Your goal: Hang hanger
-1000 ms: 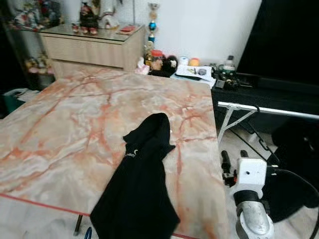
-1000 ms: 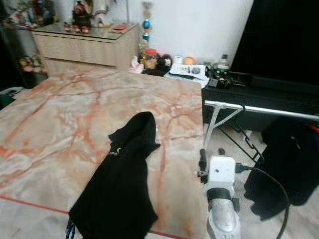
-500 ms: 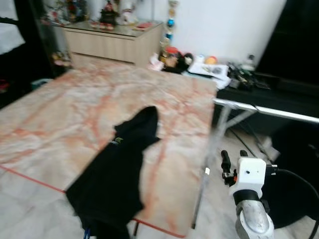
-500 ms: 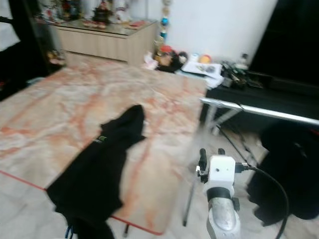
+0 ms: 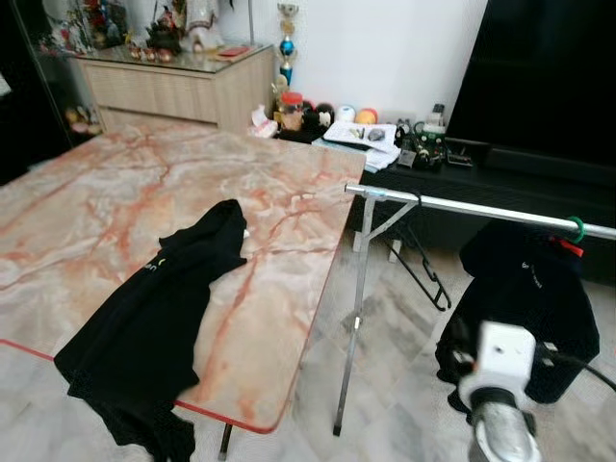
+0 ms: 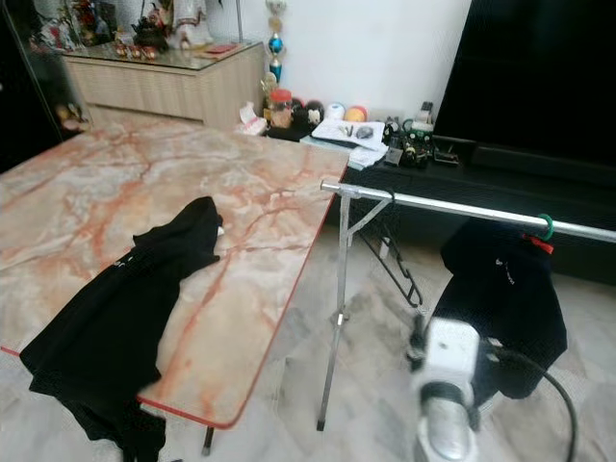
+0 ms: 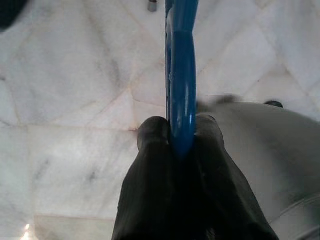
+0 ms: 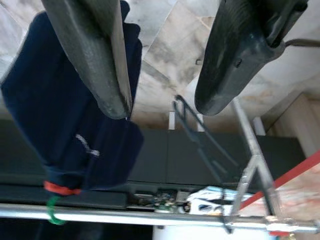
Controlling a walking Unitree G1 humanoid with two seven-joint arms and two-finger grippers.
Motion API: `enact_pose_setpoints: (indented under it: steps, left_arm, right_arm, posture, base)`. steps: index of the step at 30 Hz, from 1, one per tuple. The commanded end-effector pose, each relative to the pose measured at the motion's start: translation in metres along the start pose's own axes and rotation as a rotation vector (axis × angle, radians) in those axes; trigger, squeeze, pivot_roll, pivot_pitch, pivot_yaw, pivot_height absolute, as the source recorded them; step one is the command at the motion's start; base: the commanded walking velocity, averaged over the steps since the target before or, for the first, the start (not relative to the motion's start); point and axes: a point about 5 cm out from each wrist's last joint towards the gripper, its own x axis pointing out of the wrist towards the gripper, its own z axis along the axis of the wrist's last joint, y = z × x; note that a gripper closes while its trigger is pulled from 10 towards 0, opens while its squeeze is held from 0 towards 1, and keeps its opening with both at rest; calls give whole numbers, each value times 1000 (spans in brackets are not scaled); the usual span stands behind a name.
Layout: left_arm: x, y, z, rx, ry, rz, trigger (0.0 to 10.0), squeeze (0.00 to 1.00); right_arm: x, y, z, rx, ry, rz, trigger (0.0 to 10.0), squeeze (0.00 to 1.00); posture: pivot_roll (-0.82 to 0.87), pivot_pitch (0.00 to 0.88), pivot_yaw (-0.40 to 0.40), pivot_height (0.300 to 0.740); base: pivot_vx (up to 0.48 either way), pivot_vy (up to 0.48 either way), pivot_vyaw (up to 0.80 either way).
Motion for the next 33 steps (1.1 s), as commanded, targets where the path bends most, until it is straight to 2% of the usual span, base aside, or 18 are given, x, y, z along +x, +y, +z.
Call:
enact_pose_setpoints:
  steps: [1, 4, 14, 17, 21, 23, 24, 25, 27, 30, 33]
  left_arm:
    - [0, 2, 0, 3, 8, 2, 10000, 0]
    - [0, 1, 0, 5, 8, 1, 10000, 0]
    - [0, 1, 0, 12, 9, -2, 10000, 0]
    - [0, 1, 0, 13, 9, -4, 10000, 0]
    - [0, 1, 0, 12, 7, -6, 10000, 0]
    - [0, 1, 1, 12, 7, -6, 10000, 0]
    - [0, 1, 1, 15, 8, -8, 10000, 0]
    - [0, 0, 1, 16, 8, -9, 10000, 0]
    - [0, 0, 1, 14, 8, -11, 10000, 0]
    - [0, 0, 1, 12, 6, -11, 10000, 0]
    - [0, 1, 1, 10, 5, -6, 10000, 0]
  right_arm:
    - [-1, 0, -4, 3, 21, 1, 10000, 0]
    - [0, 0, -5, 7, 22, -8, 10000, 0]
    - [3, -1, -25, 49, 91, -20, 10000, 0]
    - [8, -3, -46, 121, 184, -61, 10000, 0]
    - [12, -3, -70, 165, 292, -84, 10000, 0]
    - [12, 3, -82, 147, 355, -46, 10000, 0]
    - [10, 7, -98, 163, 439, -41, 10000, 0]
    - [9, 9, -104, 164, 468, -31, 10000, 0]
    - [6, 11, -117, 90, 521, 0, 10000, 0]
    - [1, 11, -127, 81, 576, 13, 10000, 0]
    - [-15, 16, -145, 32, 675, 92, 10000, 0]
  posture:
    - [120, 2, -16, 740]
    - [120, 2, -16, 740]
    - [113, 4, -16, 740]
    - [117, 2, -15, 740]
    - [115, 1, -13, 740]
    - [102, 2, -10, 740]
    - [93, 1, -9, 740]
    - [94, 0, -8, 740]
    - [99, 0, -8, 740]
    - [100, 0, -4, 740]
    - [93, 0, 6, 740]
  base:
    - [0, -315, -756]
    - [0, -315, -660]
    - [0, -311, 0]
    - [0, -310, 0]
    - [0, -311, 0]
    - [0, -311, 0]
    - [0, -311, 0]
    - [0, -315, 0]
    - [0, -311, 0]
    - [0, -314, 0]
    - [0, -311, 0]
